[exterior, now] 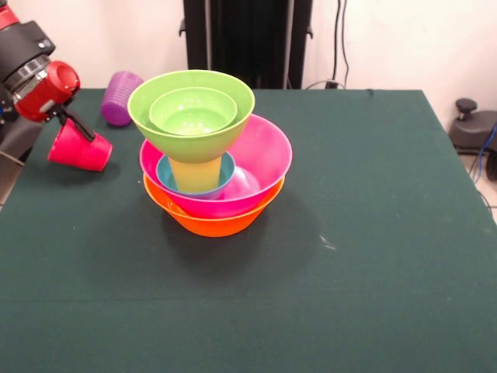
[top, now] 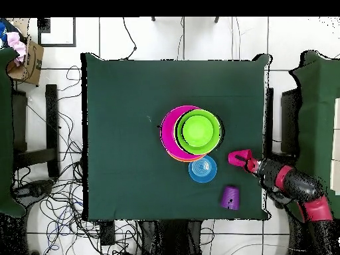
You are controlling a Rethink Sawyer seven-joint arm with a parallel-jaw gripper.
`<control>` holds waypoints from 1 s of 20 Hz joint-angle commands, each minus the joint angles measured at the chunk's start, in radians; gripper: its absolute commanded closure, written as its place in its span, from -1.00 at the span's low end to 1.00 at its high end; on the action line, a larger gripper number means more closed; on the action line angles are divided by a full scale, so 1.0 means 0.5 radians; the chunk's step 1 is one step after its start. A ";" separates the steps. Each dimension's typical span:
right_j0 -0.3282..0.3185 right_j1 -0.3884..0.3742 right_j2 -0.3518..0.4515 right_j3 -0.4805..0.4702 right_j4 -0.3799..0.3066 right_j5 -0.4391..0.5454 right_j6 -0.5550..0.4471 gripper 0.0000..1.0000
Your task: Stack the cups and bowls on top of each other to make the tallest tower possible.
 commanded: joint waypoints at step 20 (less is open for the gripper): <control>0.240 -1.182 -0.059 0.651 0.397 -0.152 0.497 1.00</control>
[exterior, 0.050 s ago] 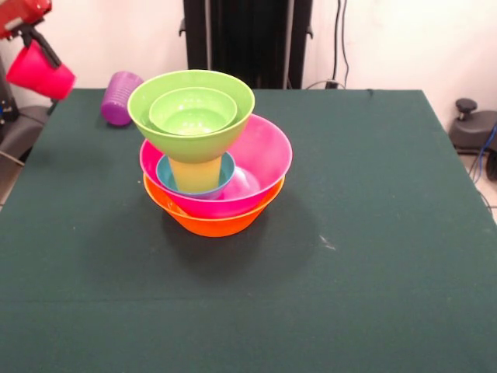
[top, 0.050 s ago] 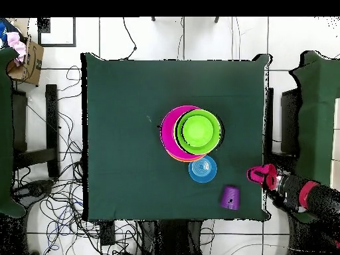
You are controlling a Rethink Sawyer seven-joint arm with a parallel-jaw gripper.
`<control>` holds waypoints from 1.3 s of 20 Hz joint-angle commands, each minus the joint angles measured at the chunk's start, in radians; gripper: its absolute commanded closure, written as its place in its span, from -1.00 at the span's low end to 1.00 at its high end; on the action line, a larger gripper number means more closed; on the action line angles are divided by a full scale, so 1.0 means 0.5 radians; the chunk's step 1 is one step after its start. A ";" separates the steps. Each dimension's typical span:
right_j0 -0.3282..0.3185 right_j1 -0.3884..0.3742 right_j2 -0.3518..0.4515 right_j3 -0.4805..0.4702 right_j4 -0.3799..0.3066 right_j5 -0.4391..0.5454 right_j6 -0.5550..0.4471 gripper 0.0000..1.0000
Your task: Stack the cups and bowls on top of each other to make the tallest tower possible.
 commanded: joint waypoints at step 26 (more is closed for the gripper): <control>1.058 -1.406 -0.573 0.507 0.314 -0.119 1.249 1.00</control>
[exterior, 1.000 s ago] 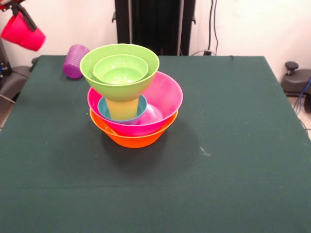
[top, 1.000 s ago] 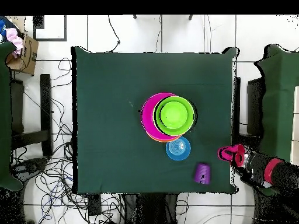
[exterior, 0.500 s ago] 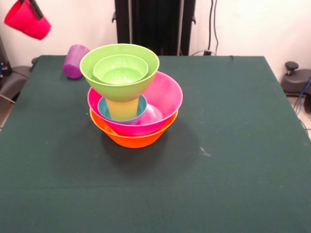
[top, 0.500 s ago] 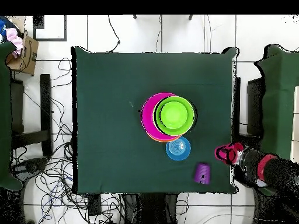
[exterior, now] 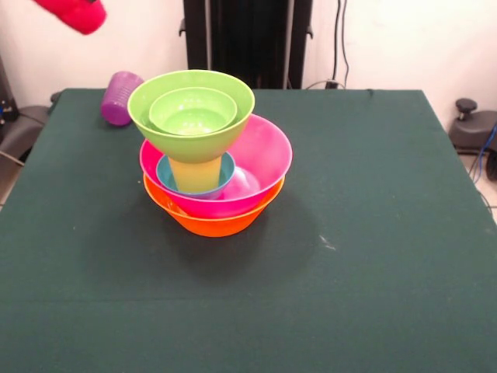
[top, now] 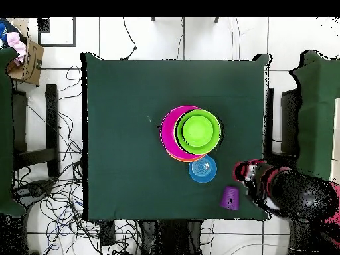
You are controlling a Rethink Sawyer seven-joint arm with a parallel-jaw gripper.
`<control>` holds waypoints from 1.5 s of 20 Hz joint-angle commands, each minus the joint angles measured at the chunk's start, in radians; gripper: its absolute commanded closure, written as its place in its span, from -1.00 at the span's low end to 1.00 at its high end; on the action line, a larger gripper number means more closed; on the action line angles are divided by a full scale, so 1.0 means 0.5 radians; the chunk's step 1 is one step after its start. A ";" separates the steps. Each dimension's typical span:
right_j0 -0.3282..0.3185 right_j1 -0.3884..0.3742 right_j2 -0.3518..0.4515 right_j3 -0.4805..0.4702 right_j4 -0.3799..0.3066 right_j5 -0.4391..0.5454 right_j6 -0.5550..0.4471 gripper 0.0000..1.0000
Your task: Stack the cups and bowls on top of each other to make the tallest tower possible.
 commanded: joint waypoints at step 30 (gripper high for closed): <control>1.189 0.068 -1.022 -0.241 -0.271 -0.211 1.138 1.00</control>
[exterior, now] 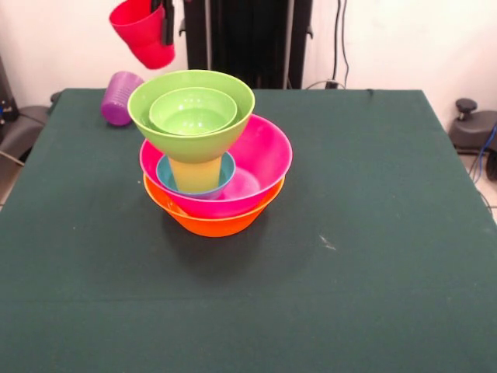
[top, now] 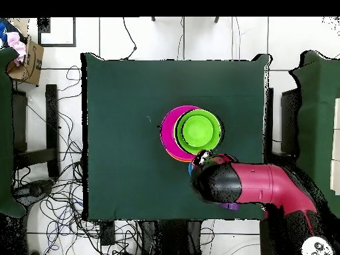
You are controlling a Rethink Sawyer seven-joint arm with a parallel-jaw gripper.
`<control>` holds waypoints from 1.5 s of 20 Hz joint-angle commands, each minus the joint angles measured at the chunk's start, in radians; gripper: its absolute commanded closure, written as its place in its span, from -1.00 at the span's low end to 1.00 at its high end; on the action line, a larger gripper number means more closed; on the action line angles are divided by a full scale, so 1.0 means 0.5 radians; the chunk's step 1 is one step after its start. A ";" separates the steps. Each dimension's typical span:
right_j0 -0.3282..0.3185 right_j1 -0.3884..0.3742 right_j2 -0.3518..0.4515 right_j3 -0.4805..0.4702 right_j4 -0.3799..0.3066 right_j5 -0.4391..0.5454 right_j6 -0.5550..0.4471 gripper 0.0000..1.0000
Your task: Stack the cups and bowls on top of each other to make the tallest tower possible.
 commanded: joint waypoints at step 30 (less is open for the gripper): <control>0.576 0.369 -0.528 -0.337 0.132 -0.210 0.378 1.00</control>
